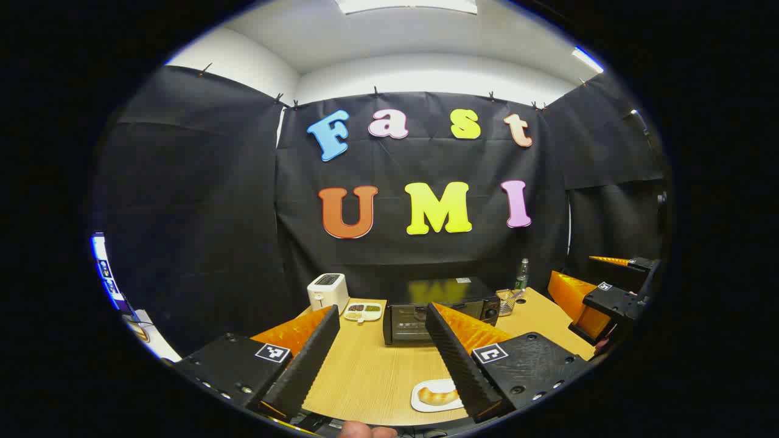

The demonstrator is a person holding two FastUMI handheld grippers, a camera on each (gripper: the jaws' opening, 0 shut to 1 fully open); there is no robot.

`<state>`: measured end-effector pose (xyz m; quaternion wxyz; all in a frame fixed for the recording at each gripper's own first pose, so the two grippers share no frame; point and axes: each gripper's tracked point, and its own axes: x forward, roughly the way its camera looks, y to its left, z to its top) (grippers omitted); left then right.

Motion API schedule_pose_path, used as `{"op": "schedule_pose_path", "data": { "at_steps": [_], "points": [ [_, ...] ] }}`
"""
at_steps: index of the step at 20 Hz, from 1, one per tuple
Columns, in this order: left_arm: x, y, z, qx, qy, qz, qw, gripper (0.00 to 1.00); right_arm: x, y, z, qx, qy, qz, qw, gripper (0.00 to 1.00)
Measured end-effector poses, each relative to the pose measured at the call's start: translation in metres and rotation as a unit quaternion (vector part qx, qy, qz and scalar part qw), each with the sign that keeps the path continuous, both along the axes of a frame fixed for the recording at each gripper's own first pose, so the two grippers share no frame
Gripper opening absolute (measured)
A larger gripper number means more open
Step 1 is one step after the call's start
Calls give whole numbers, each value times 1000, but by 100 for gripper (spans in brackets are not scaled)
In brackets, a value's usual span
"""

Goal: Open the electric oven with the left hand, put the food in, and close the electric oven.

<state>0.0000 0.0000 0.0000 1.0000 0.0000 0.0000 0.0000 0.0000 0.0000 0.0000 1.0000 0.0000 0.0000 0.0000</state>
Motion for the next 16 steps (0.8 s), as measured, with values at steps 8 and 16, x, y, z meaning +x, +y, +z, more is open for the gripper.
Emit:
{"op": "schedule_pose_path", "data": {
  "at_steps": [8,16],
  "points": [
    [5,-6,-5,-9,9,-16,1000,94,-6,-3,-9,13,11,-14,1000,100],
    [4,-7,-12,-3,16,-14,1000,94,-6,-3,-18,14,20,-17,1000,100]
  ]
}}
